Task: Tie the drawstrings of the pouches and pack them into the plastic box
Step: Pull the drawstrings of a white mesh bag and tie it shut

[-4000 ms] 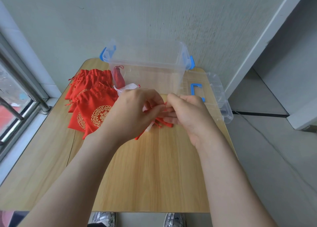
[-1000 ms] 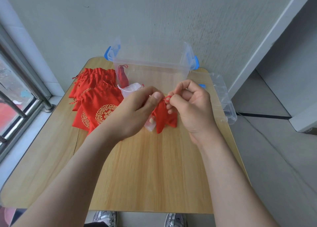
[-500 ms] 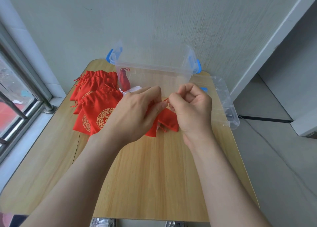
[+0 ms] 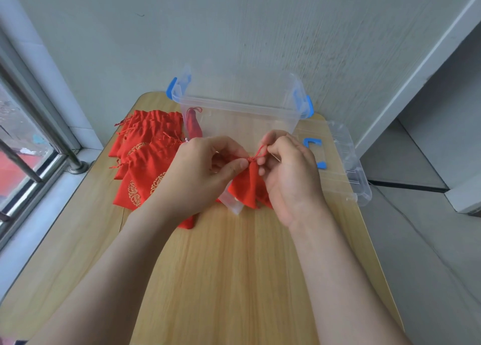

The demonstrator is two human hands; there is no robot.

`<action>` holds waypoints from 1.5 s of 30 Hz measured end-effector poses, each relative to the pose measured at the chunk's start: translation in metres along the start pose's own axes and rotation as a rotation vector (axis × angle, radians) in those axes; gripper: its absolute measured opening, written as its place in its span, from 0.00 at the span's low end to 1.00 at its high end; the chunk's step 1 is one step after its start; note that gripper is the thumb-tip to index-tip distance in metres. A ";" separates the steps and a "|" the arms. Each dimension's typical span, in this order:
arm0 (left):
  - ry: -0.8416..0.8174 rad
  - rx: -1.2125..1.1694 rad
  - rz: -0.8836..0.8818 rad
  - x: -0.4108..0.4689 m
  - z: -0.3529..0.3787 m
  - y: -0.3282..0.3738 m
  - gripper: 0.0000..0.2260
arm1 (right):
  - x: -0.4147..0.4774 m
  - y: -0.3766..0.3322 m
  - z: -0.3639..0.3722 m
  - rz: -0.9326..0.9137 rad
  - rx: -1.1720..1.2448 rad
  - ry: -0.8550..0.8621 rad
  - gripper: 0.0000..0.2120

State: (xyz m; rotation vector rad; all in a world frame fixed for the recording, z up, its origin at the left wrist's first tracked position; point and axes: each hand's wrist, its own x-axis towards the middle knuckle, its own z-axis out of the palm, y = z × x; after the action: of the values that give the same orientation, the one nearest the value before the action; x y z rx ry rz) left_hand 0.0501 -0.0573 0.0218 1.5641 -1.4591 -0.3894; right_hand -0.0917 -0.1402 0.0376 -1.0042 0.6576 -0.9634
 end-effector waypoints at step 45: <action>0.375 -0.574 -0.561 -0.002 -0.016 0.010 0.05 | 0.001 0.021 0.003 0.104 -0.676 -0.201 0.21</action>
State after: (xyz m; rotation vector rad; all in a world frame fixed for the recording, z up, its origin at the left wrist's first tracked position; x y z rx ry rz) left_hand 0.0557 -0.0477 0.0376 1.4393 -0.5326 -0.7214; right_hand -0.0812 -0.1352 0.0202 -1.6180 0.8792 -0.5358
